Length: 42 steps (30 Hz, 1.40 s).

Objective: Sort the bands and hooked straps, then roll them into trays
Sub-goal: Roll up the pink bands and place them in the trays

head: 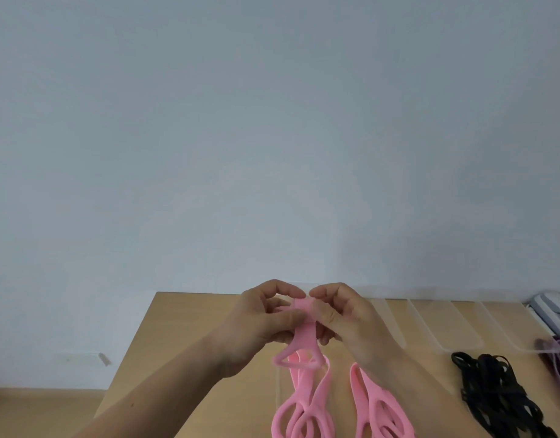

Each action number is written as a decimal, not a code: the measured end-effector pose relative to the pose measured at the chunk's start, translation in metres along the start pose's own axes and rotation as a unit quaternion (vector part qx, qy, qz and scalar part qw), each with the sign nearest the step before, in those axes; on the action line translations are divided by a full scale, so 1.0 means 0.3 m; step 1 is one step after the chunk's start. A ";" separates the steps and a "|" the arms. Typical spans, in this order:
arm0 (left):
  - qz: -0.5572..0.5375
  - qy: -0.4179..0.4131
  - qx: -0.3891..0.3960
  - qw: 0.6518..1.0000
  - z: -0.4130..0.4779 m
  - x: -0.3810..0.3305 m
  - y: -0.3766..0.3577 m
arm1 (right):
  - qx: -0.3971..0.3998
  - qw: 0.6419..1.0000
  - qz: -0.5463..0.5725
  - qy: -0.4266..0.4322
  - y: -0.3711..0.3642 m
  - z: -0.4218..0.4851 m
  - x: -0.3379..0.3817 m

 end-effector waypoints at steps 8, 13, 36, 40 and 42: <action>0.021 0.018 -0.019 0.999 0.007 0.021 0.004 | 0.005 0.996 -0.081 -0.035 0.004 0.008 -0.003; -0.007 0.081 0.013 0.997 0.007 0.023 0.001 | -0.002 0.996 -0.086 -0.019 -0.005 0.007 0.002; 0.014 0.076 0.029 0.997 0.003 -0.003 0.004 | 0.041 0.992 -0.104 -0.055 -0.011 -0.012 0.029; 0.046 0.057 0.005 0.997 0.004 0.000 -0.002 | 0.046 0.992 -0.110 -0.040 -0.010 -0.014 0.040; 0.053 0.062 0.002 0.997 0.003 0.004 -0.004 | 0.043 0.993 -0.100 -0.035 -0.009 -0.015 0.040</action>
Point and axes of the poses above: each hand's wrist, its own z-axis towards the middle knuckle, its own y-axis out of the back of the hand, x = y × z, the point moved 5 cm from there along z, towards the middle knuckle, and after that the axes turned 7 degrees about y, right-handed, at the moved point
